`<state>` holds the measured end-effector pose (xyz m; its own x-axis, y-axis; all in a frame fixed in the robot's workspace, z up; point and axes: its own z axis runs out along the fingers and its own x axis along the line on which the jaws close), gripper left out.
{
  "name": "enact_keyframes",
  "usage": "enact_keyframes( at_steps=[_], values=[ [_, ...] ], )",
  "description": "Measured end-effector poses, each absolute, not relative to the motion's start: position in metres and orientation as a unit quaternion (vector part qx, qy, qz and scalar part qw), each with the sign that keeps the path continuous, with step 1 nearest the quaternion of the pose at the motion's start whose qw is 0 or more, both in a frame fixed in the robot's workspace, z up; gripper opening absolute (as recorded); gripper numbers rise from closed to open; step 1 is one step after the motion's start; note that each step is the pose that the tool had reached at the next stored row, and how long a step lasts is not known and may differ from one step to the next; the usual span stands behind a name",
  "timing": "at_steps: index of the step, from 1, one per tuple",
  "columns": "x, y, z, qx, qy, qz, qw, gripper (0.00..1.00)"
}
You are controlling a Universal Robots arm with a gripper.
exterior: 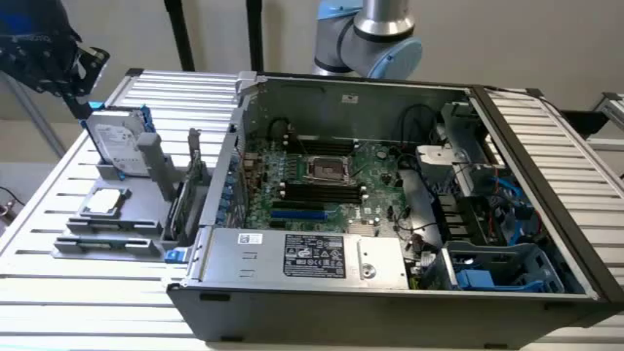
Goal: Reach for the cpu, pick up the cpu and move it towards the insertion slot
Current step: 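Reach for the cpu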
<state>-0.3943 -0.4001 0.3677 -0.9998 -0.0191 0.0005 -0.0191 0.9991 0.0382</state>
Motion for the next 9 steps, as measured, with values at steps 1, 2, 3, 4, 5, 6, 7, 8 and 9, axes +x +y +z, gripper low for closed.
enact_keyframes(
  at_steps=[1,2,3,4,5,6,7,8,9],
  values=[
    [-0.3943,-0.4001,0.3677,0.01,-1.0,-0.019,0.0,0.11],
    [-0.3943,-0.4001,0.3677,0.01,-1.0,-0.019,0.0,0.11],
    [-0.3943,-0.4001,0.3677,0.01,-1.0,-0.019,0.0,0.11],
    [-0.3943,-0.4001,0.3677,0.01,-1.0,-0.019,0.0,0.11],
    [-0.3943,-0.4001,0.3677,0.01,-1.0,-0.019,0.0,0.11],
    [-0.3943,-0.4001,0.3677,0.01,-1.0,-0.019,0.0,0.11],
    [-0.3943,-0.4001,0.3677,0.01,-1.0,-0.019,0.0,0.11],
    [-0.3943,-0.4001,0.3677,0.01,-1.0,-0.019,0.0,0.11],
    [-0.3943,-0.4001,0.3677,0.01,-1.0,-0.019,0.0,0.11]
  ],
)
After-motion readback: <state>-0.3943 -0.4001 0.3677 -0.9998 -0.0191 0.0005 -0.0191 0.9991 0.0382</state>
